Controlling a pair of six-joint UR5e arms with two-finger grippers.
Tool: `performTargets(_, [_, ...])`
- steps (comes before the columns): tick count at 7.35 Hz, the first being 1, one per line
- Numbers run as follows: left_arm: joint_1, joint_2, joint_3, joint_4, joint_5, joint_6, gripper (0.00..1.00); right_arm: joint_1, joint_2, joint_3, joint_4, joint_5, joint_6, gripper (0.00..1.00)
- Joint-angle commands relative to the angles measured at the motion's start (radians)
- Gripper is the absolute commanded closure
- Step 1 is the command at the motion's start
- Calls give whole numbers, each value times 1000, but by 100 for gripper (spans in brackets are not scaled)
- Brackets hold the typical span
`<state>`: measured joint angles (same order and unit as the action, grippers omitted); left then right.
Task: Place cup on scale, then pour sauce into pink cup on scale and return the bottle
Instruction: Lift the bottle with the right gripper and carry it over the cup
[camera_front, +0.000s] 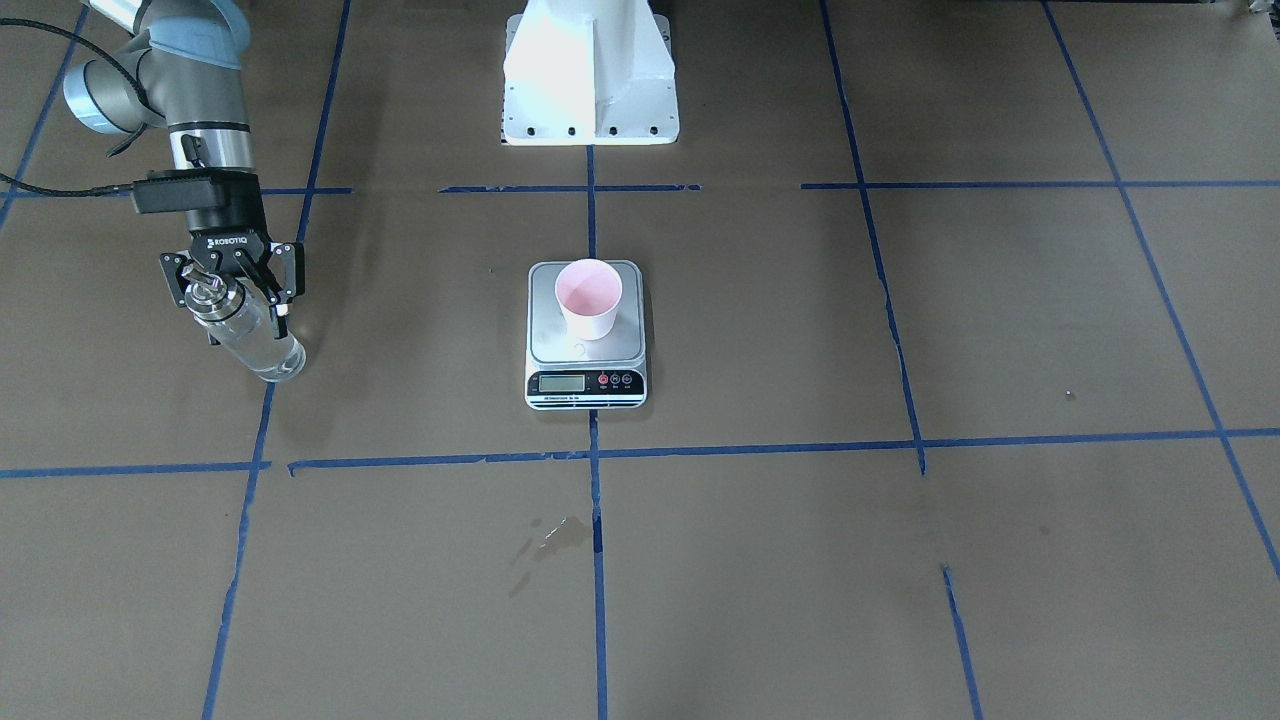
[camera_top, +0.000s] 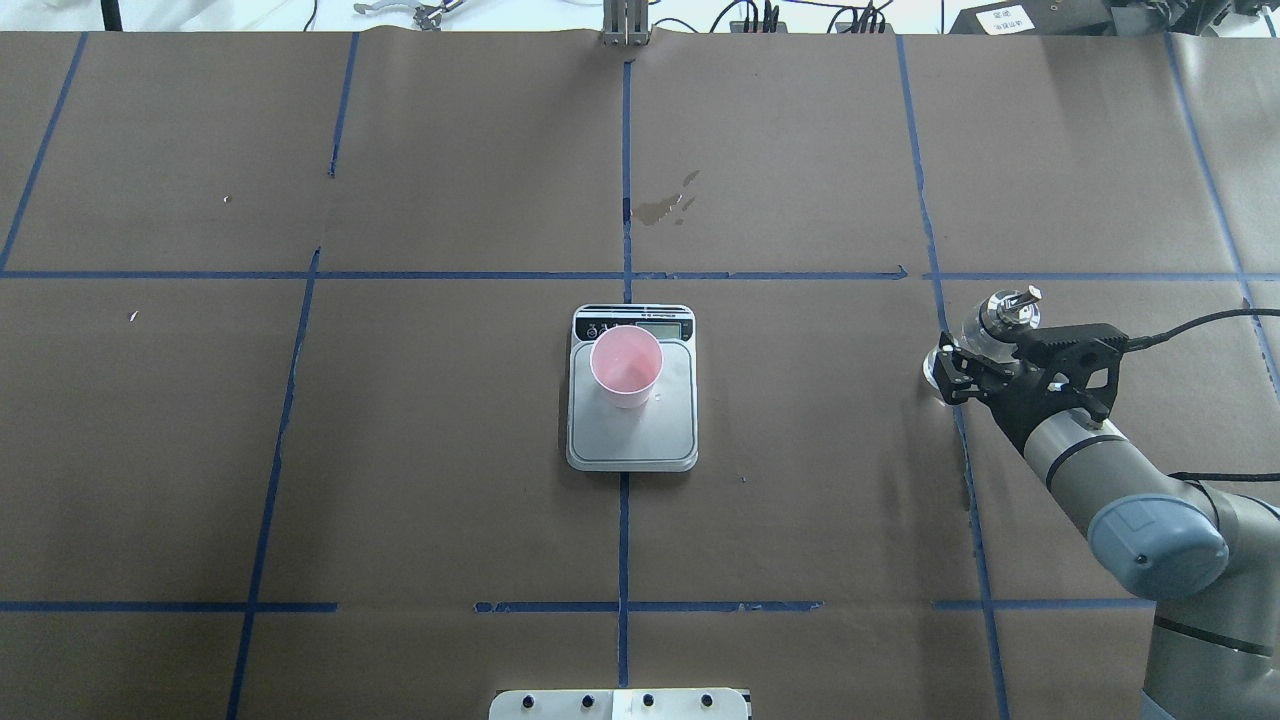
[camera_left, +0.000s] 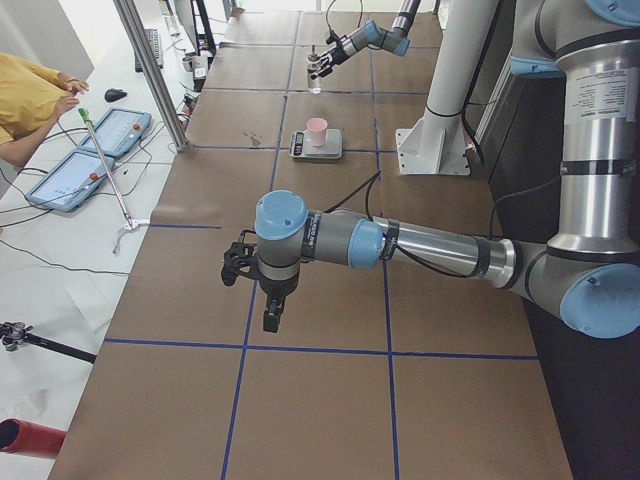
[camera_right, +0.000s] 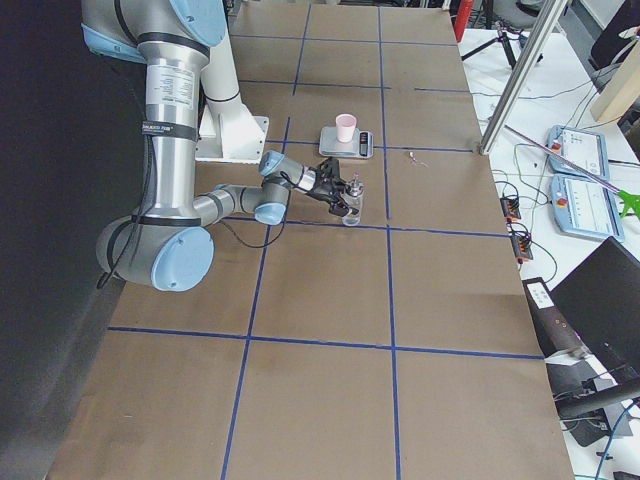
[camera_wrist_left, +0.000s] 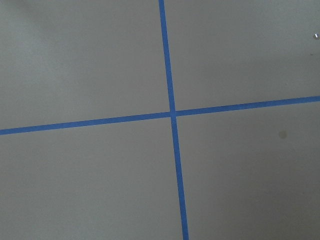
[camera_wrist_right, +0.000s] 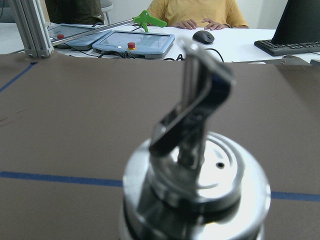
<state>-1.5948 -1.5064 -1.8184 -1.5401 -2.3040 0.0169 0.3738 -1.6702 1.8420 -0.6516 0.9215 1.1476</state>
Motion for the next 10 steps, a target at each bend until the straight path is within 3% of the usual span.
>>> performTargets(1, [1,-1,-1,0,0,0,0,7,3,35,-2,-59,-107,100])
performTargets(4, [2,-5,1,0,0,-6,0,5,75,79,-25,-101,-262,100])
performTargets(6, [1,-5,2,0,0,-6,0,5,165,120,-196,-121,-281,100])
performTargets(9, [1,-3,4,0,0,-6,0,4,369,167,-613,-164,-319,100])
performTargets(10, [1,-3,5,0,0,-6,0,2,392,161,-670,-168,-318,100])
